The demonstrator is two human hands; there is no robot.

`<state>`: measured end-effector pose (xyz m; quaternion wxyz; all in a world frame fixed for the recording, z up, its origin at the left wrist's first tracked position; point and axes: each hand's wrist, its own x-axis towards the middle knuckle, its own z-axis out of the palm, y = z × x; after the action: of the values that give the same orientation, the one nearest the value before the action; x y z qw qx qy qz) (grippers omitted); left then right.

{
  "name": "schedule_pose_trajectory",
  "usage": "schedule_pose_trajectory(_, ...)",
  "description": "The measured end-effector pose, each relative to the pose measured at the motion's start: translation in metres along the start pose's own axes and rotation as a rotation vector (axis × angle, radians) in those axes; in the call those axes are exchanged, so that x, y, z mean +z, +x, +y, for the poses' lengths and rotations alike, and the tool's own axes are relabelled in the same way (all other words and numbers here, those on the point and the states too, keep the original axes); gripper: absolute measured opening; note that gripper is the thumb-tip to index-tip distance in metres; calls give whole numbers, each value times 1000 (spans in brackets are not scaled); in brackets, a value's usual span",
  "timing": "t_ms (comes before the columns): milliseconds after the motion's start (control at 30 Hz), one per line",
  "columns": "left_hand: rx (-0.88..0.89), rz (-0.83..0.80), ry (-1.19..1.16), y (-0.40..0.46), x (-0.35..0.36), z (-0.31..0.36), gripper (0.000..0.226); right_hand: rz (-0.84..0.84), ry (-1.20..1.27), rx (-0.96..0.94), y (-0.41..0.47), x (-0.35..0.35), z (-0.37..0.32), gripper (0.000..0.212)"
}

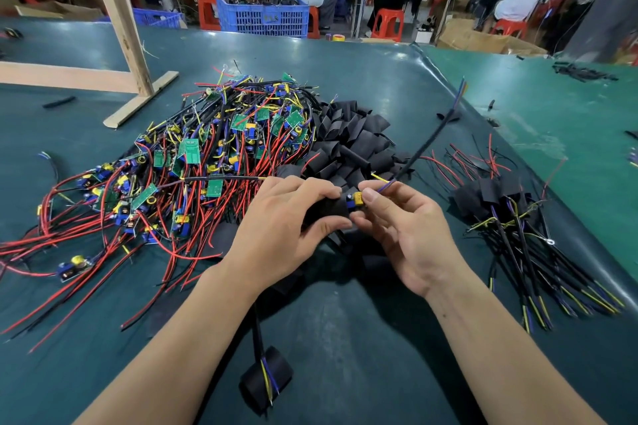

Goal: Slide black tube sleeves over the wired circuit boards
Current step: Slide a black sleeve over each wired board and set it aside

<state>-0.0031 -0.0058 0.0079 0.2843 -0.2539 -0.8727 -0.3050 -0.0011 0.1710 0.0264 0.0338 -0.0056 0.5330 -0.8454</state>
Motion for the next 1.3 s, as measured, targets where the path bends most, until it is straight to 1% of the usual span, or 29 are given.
schedule_pose_trajectory(200, -43, 65, -15, -1, 1, 3, 42, 48, -105, -42, 0, 3, 6, 15)
schedule_pose_trajectory(300, -40, 32, -100, 0, 0, 2, 42, -23, -32, 12, 0, 1, 4, 14)
schedule_pose_trajectory(367, -15, 34, -134, 0, -1, 0, 41, -73, -25, 31, -1, 0, 2, 15)
schedule_pose_trajectory(500, 24, 75, -126, 0, -1, 1, 37, -72, -80, -3, -2, -2, -1, 16)
schedule_pose_trajectory(600, 42, 54, -157, -1, -1, 0, 34, -56, -139, 65, -1, -2, -2, 12)
schedule_pose_trajectory(700, 69, 23, -186, 0, -3, -2, 31, -50, -90, 135, 1, -5, -3, 10)
schedule_pose_trajectory(800, 73, 8, -224, 0, -2, -3, 31, -64, -71, 149, 2, -8, -5, 10)
schedule_pose_trajectory(900, 84, -7, -239, -2, -1, -3, 30, -80, -154, 152, 1, -10, -6, 19)
schedule_pose_trajectory(1000, 73, -21, -244, -3, -1, -1, 33, -109, -188, 162, 2, -12, -9, 10)
schedule_pose_trajectory(1067, -8, -54, -212, -2, -2, -1, 42, -119, -184, 167, 2, -13, -9, 7)
schedule_pose_trajectory(1133, -42, -109, -98, -1, -4, -2, 52, -109, -196, 165, 2, -13, -8, 7)
schedule_pose_trajectory(1233, 45, -186, 57, 0, -5, 0, 53, -87, -208, 186, 2, -13, -8, 13)
schedule_pose_trajectory(1300, 94, -177, 108, 0, -6, 1, 52, -104, -234, 210, 2, -13, -10, 16)
